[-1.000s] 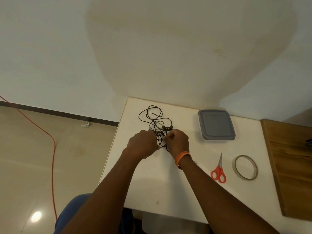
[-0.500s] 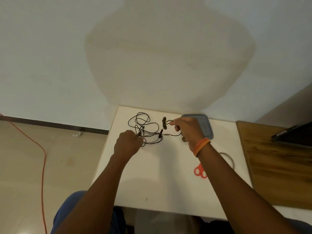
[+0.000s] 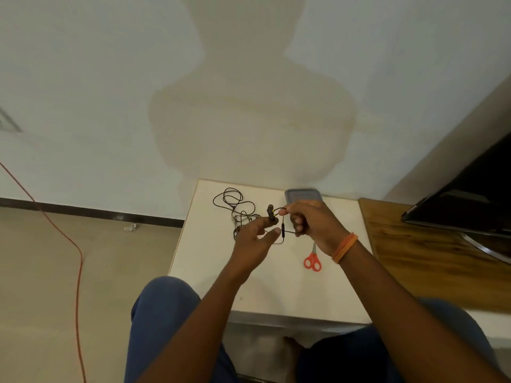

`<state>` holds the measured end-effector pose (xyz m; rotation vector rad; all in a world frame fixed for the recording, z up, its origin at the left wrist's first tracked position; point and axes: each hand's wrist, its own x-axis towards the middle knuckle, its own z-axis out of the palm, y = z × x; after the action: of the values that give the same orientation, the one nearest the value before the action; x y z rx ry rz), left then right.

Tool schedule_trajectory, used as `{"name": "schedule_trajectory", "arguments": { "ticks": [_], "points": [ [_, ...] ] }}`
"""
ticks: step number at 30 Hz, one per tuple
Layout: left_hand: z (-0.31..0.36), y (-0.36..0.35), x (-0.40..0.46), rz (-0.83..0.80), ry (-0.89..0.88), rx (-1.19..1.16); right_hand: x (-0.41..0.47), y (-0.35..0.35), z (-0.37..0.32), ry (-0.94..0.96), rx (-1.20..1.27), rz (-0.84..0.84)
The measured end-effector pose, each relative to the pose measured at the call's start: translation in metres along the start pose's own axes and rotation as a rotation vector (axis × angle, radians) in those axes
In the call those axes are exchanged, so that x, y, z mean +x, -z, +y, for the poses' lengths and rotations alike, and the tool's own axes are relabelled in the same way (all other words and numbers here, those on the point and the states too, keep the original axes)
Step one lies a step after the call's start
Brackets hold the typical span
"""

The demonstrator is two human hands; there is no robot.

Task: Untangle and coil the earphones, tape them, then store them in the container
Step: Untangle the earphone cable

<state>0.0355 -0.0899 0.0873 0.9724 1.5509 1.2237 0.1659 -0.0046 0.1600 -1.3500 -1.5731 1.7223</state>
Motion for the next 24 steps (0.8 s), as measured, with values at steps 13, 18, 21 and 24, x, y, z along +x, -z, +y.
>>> {"name": "schedule_trajectory", "arguments": {
  "ticks": [13,18,21,24],
  "points": [
    [0.007,-0.007,0.002,0.047,0.108,-0.317,-0.001,0.017,0.030,0.039,-0.272,-0.051],
    [-0.007,-0.007,0.020,0.033,0.038,-0.147,0.020,0.010,0.068,0.155,-0.464,0.083],
    [-0.011,-0.010,0.028,-0.005,-0.017,-0.078,0.031,0.010,0.070,0.285,-0.480,0.016],
    [-0.019,-0.011,0.039,0.051,-0.038,0.000,0.034,0.006,0.070,0.264,-0.322,-0.042]
  ]
}}
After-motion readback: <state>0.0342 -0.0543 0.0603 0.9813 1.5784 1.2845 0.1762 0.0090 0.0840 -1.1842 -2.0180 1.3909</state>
